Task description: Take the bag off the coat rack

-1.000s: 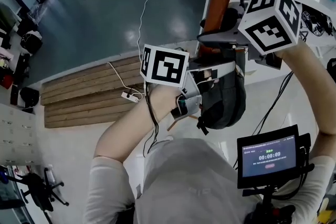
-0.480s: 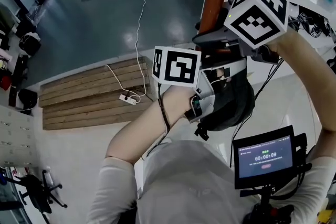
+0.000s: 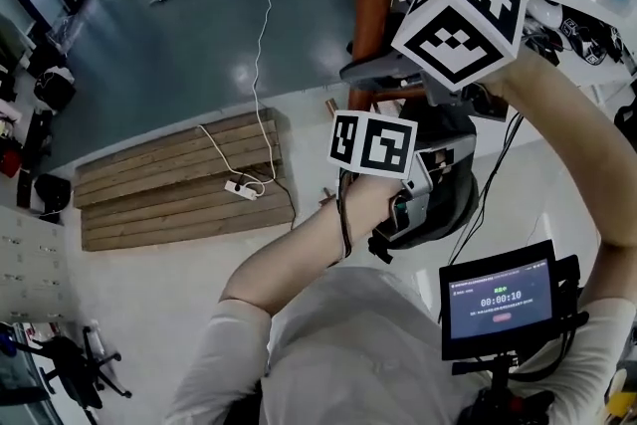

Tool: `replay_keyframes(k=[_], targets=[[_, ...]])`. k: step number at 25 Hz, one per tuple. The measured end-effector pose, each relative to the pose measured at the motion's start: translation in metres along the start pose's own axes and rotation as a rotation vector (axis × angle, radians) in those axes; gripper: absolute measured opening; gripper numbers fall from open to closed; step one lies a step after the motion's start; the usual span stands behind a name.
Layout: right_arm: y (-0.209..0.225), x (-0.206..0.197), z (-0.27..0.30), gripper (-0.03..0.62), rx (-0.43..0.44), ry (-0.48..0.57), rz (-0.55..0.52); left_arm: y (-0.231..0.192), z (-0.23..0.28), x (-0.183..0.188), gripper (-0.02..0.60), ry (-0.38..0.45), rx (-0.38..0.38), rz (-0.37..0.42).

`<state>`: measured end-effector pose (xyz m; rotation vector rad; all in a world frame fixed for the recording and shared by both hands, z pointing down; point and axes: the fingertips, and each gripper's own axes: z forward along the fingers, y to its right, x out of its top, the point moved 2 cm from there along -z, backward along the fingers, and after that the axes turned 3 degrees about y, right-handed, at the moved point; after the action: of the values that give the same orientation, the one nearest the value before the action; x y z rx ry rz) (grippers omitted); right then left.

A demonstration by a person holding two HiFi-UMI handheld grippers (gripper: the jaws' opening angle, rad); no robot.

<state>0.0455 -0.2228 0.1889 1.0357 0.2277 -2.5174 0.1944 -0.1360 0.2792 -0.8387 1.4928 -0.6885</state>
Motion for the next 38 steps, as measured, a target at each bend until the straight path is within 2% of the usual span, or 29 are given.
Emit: replay_keyframes(k=[2,5,13,18,27,33,38], targets=[[0.003,0.000,0.000,0.167,0.005,0.026,0.019,-0.024,-0.008,-0.018,0.035,0.013,0.002,-0.046],[0.005,-0.002,-0.005,0.167,0.016,0.074,0.045,-0.043,-0.020,-0.041,0.035,0.020,-0.007,-0.072],[0.003,0.000,-0.013,0.167,0.012,0.278,0.079,-0.037,-0.059,-0.075,0.034,0.043,-0.075,-0.087],[0.009,-0.001,-0.017,0.167,-0.024,0.338,0.036,-0.043,-0.078,-0.094,0.034,0.054,-0.066,-0.128],[0.022,-0.007,-0.017,0.167,-0.024,0.329,0.049,-0.046,-0.098,-0.126,0.035,0.070,-0.090,-0.149],[0.031,-0.013,-0.019,0.167,-0.012,0.320,0.065,-0.038,-0.090,-0.143,0.035,0.041,-0.117,-0.151],[0.036,-0.039,-0.011,0.170,0.003,0.185,-0.001,-0.037,-0.086,-0.147,0.035,0.036,-0.127,-0.158]])
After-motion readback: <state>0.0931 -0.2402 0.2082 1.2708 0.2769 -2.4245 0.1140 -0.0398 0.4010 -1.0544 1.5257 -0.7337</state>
